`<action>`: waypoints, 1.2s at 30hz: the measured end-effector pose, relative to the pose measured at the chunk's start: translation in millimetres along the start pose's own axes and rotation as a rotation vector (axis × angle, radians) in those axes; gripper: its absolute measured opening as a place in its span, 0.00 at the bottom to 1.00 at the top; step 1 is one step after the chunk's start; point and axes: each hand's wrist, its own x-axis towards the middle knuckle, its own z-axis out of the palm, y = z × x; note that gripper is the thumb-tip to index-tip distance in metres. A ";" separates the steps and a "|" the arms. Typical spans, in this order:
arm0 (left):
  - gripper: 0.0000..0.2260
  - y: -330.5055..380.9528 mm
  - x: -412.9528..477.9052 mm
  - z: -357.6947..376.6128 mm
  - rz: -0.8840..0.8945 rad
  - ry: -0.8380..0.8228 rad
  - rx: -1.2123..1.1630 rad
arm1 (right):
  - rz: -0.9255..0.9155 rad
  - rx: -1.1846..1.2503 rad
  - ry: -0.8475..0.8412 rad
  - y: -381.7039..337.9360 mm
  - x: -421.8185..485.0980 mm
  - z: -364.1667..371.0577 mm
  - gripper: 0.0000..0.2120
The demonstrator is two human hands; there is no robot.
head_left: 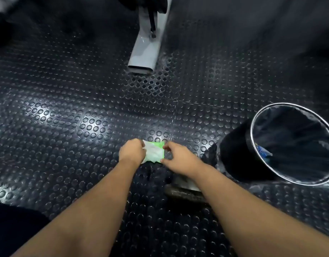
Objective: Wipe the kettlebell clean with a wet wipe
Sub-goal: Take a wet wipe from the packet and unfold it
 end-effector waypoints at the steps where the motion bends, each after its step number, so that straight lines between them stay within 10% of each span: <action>1: 0.13 0.5 -1.7 -3.6 0.002 -0.013 -0.026 | -0.004 0.004 -0.014 0.0 -6.3 -0.1 0.25; 15: 0.08 34.4 -27.1 -53.3 0.148 0.092 -0.383 | -0.043 -0.265 0.054 2.9 -104.3 32.0 0.17; 27: 0.08 75.1 -82.4 -166.9 0.544 0.058 -0.225 | 0.004 -0.370 0.001 -17.8 -116.8 25.9 0.13; 36: 0.06 111.0 -165.0 -223.0 0.740 0.074 -0.336 | -0.017 0.325 0.517 -38.1 -169.5 -75.8 0.32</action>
